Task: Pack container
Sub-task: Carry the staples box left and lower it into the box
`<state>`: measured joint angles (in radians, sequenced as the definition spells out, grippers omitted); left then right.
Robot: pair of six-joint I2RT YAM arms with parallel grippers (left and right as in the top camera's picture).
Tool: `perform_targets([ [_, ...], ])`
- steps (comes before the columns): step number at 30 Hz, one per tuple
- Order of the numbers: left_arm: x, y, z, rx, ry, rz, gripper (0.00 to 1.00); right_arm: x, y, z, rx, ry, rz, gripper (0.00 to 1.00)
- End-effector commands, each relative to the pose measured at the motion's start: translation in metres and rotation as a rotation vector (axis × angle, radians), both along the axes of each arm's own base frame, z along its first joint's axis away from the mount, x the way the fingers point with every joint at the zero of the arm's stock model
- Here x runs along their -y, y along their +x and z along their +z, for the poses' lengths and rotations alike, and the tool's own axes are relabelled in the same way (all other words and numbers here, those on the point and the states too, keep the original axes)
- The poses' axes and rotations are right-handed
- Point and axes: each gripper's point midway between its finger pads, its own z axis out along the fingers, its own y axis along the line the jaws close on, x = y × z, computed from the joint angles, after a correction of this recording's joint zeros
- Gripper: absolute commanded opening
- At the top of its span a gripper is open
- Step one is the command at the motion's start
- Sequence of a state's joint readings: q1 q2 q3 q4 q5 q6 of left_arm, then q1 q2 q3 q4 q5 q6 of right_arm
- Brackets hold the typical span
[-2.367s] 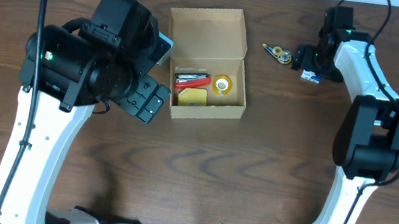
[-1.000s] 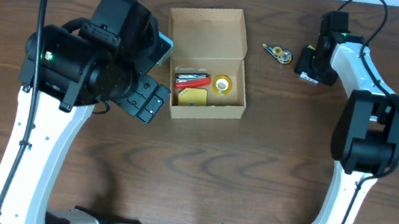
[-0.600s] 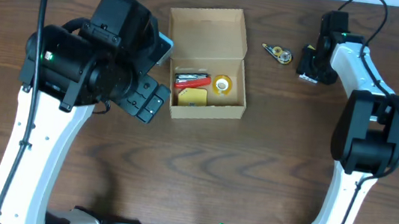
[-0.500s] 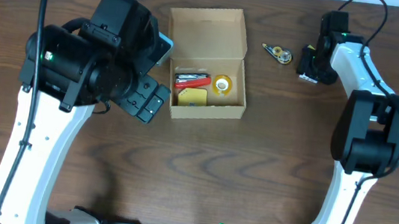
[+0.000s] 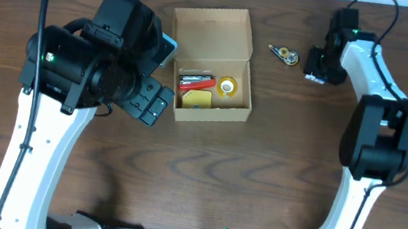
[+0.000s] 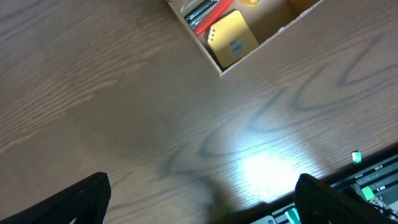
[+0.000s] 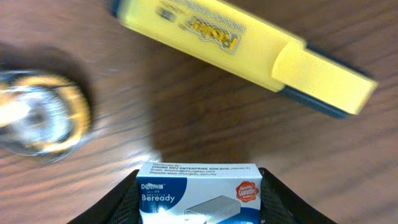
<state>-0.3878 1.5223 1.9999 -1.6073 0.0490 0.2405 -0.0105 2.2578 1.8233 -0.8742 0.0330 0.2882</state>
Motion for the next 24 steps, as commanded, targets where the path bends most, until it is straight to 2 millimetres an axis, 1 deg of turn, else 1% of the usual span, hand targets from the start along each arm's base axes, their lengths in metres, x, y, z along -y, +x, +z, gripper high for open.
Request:
perform_targets([
  [1, -0.004, -0.006, 0.005, 0.003, 0.005, -0.004, 0.95, -0.022, 0.017, 0.084, 0.176, 0.008, 0.061, 0.41],
  [4, -0.004, -0.006, 0.005, 0.004, 0.006, -0.004, 0.95, -0.036, 0.013, 0.110, 0.217, 0.012, 0.090, 0.41],
  [6, -0.004, -0.006, 0.005, 0.003, 0.005, -0.004, 0.95, -0.055, 0.004, 0.131, 0.239, 0.017, 0.127, 0.40],
  [8, -0.004, -0.006, 0.005, 0.004, 0.006, -0.004, 0.95, -0.077, -0.011, 0.146, 0.234, 0.023, 0.174, 0.40],
  [10, -0.004, -0.006, 0.005, 0.004, 0.006, -0.004, 0.95, -0.098, -0.026, 0.155, 0.221, 0.028, 0.220, 0.40],
  [12, -0.004, -0.006, 0.005, 0.004, 0.006, -0.004, 0.95, -0.127, -0.044, 0.162, 0.203, 0.045, 0.282, 0.42],
  [14, -0.004, -0.006, 0.005, 0.004, 0.006, -0.004, 0.95, -0.159, -0.063, 0.164, 0.174, 0.076, 0.343, 0.42],
  [15, -0.004, -0.006, 0.005, 0.003, 0.005, -0.004, 0.95, -0.169, -0.072, 0.162, 0.151, 0.083, 0.348, 0.42],
  [19, -0.004, -0.006, 0.005, 0.004, 0.006, -0.004, 0.95, -0.198, -0.101, 0.148, 0.068, 0.093, 0.372, 0.41],
  [24, -0.004, -0.006, 0.005, 0.004, 0.006, -0.004, 0.95, -0.222, -0.114, 0.135, 0.053, 0.100, 0.402, 0.40],
])
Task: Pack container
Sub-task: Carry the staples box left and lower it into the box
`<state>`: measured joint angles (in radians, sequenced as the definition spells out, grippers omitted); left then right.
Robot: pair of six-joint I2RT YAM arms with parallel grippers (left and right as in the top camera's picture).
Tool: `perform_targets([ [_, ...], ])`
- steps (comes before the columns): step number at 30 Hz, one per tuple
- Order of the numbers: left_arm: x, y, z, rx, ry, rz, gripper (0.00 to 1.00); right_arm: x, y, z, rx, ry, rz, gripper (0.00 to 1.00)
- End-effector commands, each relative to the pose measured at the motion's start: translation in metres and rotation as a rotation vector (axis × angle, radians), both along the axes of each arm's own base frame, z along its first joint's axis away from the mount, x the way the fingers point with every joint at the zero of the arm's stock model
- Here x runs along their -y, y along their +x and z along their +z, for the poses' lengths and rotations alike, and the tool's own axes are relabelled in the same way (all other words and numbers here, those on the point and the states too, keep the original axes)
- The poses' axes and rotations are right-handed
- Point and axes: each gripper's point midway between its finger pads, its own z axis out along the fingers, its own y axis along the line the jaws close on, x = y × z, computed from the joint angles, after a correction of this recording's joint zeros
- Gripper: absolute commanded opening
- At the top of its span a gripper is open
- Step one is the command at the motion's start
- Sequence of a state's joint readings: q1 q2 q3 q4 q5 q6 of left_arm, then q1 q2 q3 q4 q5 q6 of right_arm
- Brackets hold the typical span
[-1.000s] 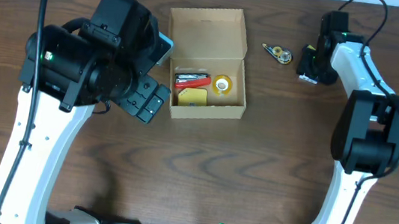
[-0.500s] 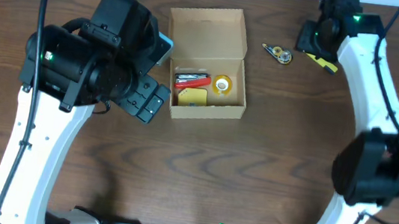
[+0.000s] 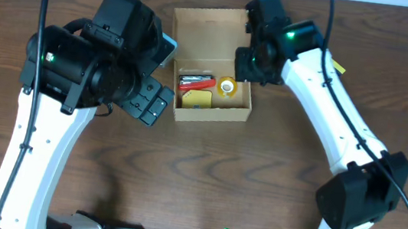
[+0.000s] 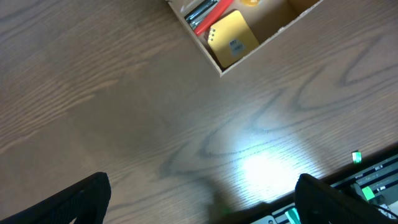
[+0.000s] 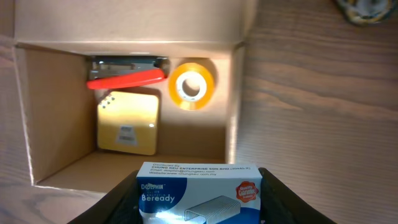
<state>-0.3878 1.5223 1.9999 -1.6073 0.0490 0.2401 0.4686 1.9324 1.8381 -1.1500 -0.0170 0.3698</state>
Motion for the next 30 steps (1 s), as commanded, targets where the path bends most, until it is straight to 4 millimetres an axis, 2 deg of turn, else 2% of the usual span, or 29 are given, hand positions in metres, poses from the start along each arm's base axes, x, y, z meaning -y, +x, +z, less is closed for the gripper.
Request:
perform_targets([
  [1, -0.004, -0.006, 0.005, 0.003, 0.006, -0.004, 0.95, -0.013, -0.011, -0.001, -0.001, 0.014, -0.006, 0.40],
  [7, -0.004, -0.006, 0.005, 0.003, 0.006, -0.004, 0.95, -0.027, -0.027, -0.032, -0.030, -0.012, 0.020, 0.39],
  [12, -0.004, -0.006, 0.005, 0.003, 0.006, -0.004, 0.95, -0.017, -0.031, -0.055, -0.035, -0.065, -0.027, 0.39],
  [17, -0.004, -0.006, 0.005, 0.003, 0.006, -0.004, 0.95, -0.013, -0.022, -0.064, 0.012, -0.086, -0.040, 0.39],
  [22, -0.004, -0.006, 0.005, 0.004, 0.006, -0.004, 0.95, -0.011, -0.024, -0.073, 0.008, -0.097, -0.039, 0.39],
  [26, -0.004, -0.006, 0.005, 0.004, 0.006, -0.004, 0.95, -0.004, -0.020, -0.072, 0.031, -0.132, -0.052, 0.40],
  [29, -0.004, -0.006, 0.005, 0.004, 0.006, -0.004, 0.95, -0.004, -0.019, -0.072, 0.037, -0.132, -0.049, 0.42],
  [30, -0.004, -0.006, 0.005, 0.003, 0.006, -0.004, 0.95, -0.005, -0.019, -0.072, 0.038, -0.131, -0.047, 0.45],
])
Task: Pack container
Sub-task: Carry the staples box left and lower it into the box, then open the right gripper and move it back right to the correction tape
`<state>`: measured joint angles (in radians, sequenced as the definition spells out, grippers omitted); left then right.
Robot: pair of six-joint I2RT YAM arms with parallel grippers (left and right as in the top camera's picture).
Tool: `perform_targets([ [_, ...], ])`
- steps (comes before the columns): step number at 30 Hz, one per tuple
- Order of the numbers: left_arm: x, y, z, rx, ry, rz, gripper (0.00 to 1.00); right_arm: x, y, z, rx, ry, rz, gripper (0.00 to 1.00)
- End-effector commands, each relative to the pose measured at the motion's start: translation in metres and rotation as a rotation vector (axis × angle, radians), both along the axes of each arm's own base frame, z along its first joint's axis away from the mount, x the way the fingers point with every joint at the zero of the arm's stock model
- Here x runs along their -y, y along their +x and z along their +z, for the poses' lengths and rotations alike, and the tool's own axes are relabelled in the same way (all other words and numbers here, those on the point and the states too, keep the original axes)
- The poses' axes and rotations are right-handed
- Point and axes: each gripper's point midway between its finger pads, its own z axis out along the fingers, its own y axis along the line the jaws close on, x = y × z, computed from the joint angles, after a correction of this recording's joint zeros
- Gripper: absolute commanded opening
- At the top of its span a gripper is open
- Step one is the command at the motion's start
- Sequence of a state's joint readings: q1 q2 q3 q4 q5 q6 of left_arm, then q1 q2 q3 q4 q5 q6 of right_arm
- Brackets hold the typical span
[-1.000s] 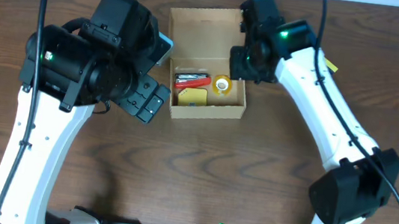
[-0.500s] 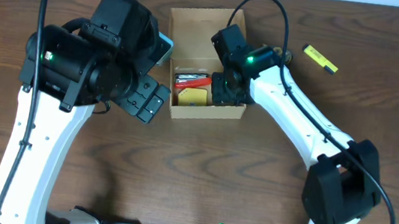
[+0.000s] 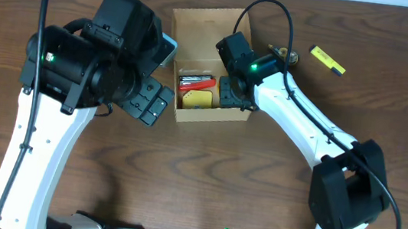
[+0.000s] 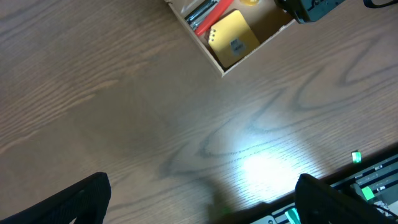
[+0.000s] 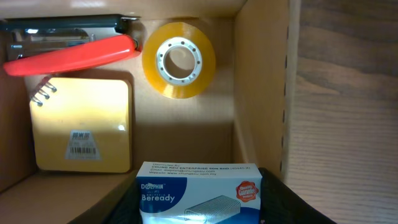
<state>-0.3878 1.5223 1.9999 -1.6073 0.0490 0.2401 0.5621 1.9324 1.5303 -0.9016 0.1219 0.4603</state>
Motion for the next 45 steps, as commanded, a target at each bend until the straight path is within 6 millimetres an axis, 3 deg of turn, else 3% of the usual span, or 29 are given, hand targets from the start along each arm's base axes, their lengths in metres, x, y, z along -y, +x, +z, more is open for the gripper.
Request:
perform_targets([
  [1, -0.004, -0.006, 0.005, 0.003, 0.006, -0.004, 0.95, 0.003, 0.002, 0.009, 0.035, -0.014, -0.004, 0.48],
  [10, -0.004, -0.006, 0.005, 0.003, 0.006, -0.004, 0.95, 0.001, 0.001, 0.008, 0.028, -0.005, 0.004, 0.70],
  [18, -0.004, -0.006, 0.005, 0.004, 0.006, -0.004, 0.95, -0.009, 0.002, 0.015, 0.030, 0.036, 0.048, 0.67],
  [21, -0.004, -0.006, 0.005, 0.004, 0.006, -0.004, 0.95, -0.017, 0.014, 0.046, 0.091, 0.068, 0.070, 0.68],
  [25, -0.004, -0.006, 0.005, 0.004, 0.006, -0.004, 0.95, -0.021, 0.039, 0.120, 0.270, 0.125, 0.124, 0.73],
  [27, -0.004, -0.006, 0.005, 0.003, 0.006, -0.004, 0.95, -0.011, 0.051, 0.151, 0.356, 0.122, 0.148, 0.75],
  [30, -0.004, -0.006, 0.005, 0.004, 0.006, -0.004, 0.95, 0.017, 0.069, 0.171, 0.434, 0.084, 0.170, 0.78],
  [32, -0.004, -0.006, 0.005, 0.004, 0.006, -0.004, 0.95, 0.038, 0.081, 0.174, 0.459, 0.045, 0.182, 0.80],
  [37, -0.004, -0.006, 0.005, 0.003, 0.006, -0.004, 0.95, 0.096, 0.110, 0.172, 0.496, -0.094, 0.317, 0.85],
  [41, -0.004, -0.006, 0.005, 0.003, 0.006, -0.004, 0.95, 0.116, 0.125, 0.158, 0.498, -0.162, 0.524, 0.93],
  [43, -0.004, -0.006, 0.005, 0.003, 0.006, -0.004, 0.95, 0.124, 0.136, 0.145, 0.496, -0.172, 0.572, 0.99],
  [45, -0.004, -0.006, 0.005, 0.004, 0.006, -0.004, 0.95, 0.127, 0.144, 0.131, 0.488, -0.165, 0.590, 0.99],
])
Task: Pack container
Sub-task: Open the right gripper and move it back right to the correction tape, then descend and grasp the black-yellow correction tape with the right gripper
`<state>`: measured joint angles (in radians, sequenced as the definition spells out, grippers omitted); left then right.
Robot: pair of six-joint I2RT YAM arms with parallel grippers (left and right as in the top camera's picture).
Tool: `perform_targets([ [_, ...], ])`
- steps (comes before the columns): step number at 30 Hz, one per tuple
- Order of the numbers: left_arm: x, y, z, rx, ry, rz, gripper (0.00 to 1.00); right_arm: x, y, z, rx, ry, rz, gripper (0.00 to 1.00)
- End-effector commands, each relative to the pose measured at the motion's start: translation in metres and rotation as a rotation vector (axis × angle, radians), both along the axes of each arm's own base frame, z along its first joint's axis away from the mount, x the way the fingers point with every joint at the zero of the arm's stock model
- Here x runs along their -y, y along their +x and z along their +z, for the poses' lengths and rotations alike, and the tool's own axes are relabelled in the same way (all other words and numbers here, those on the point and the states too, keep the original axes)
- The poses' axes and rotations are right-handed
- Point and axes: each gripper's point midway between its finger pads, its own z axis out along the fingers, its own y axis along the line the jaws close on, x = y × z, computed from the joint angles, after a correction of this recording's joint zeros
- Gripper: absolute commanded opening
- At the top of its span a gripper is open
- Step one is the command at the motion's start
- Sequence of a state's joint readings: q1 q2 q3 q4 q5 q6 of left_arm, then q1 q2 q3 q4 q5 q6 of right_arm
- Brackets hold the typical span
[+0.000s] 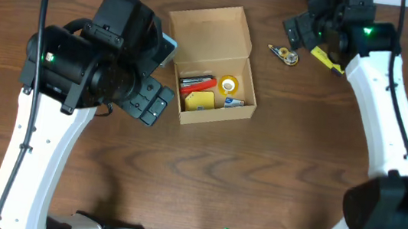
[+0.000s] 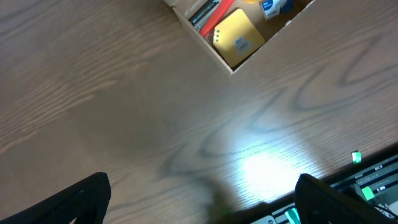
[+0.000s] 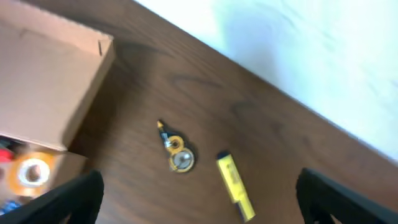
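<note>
The open cardboard box sits at the table's middle back, its lid folded back. Inside lie a red stapler, a yellow notepad, a tape roll and a blue-white staple box at the front right. A round correction-tape dispenser and a yellow highlighter lie on the table right of the box. My right gripper hangs open and empty high above those two. My left gripper is open and empty over bare table left of the box.
The wooden table's far edge meets a white surface just behind the highlighter. Green-lit equipment runs along the table's near edge.
My right gripper was low inside the box, shut on the staple box. Now the staple box lies in the box and the gripper is open, high at the back right. The box has shifted slightly.
My right gripper held the staple box beside the highlighter, right of the box. Then it held it above the open box, then low inside by the tape roll. Now the staple box rests in the box and the gripper is away. The left arm stayed still.
</note>
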<state>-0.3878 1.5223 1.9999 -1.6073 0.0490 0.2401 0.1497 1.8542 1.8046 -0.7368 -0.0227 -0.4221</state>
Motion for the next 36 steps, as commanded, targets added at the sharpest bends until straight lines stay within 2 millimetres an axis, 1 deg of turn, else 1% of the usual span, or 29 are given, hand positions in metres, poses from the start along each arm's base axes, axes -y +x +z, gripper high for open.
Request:
perform_targets([
  [1, -0.004, -0.006, 0.005, 0.004, 0.006, -0.004, 0.95, -0.003, 0.011, -0.036, -0.041, -0.059, 0.157, 0.99],
  [3, -0.004, -0.006, 0.005, 0.004, 0.006, -0.004, 0.95, -0.003, 0.016, -0.057, -0.074, -0.073, 0.180, 0.99],
  [4, -0.004, -0.006, 0.005, 0.003, 0.006, -0.004, 0.95, -0.004, 0.019, -0.073, -0.099, -0.087, 0.195, 0.99],
  [6, -0.004, -0.006, 0.005, 0.004, 0.006, -0.004, 0.95, -0.004, 0.023, -0.096, -0.130, -0.103, 0.215, 0.99],
  [8, -0.004, -0.006, 0.005, 0.003, 0.006, -0.004, 0.95, -0.005, 0.027, -0.113, -0.150, -0.116, 0.233, 0.99],
  [11, -0.004, -0.006, 0.005, 0.004, 0.006, -0.004, 0.95, -0.005, 0.031, -0.145, -0.193, -0.120, 0.239, 0.99],
  [13, -0.004, -0.006, 0.005, 0.003, 0.006, -0.004, 0.95, -0.003, 0.033, -0.160, -0.213, -0.119, 0.236, 0.99],
  [17, -0.004, -0.006, 0.005, 0.004, 0.006, -0.004, 0.95, -0.003, 0.032, -0.177, -0.244, -0.119, 0.238, 0.99],
  [18, -0.004, -0.006, 0.005, 0.003, 0.006, -0.004, 0.95, -0.002, 0.033, -0.181, -0.247, -0.118, 0.236, 0.99],
  [20, -0.004, -0.006, 0.005, 0.004, 0.006, -0.004, 0.95, 0.001, 0.037, -0.194, -0.254, -0.111, 0.231, 0.99],
  [22, -0.004, -0.006, 0.005, 0.003, 0.006, -0.004, 0.95, 0.005, 0.038, -0.200, -0.262, -0.107, 0.226, 0.98],
  [29, -0.004, -0.006, 0.005, 0.003, 0.006, -0.004, 0.95, 0.016, 0.039, -0.213, -0.282, -0.077, 0.206, 0.98],
  [32, -0.004, -0.006, 0.005, 0.003, 0.006, -0.004, 0.95, 0.018, 0.039, -0.218, -0.291, -0.032, 0.196, 0.98],
  [36, -0.004, -0.006, 0.005, 0.004, 0.006, -0.004, 0.95, 0.019, 0.037, -0.224, -0.307, -0.014, 0.184, 0.98],
])
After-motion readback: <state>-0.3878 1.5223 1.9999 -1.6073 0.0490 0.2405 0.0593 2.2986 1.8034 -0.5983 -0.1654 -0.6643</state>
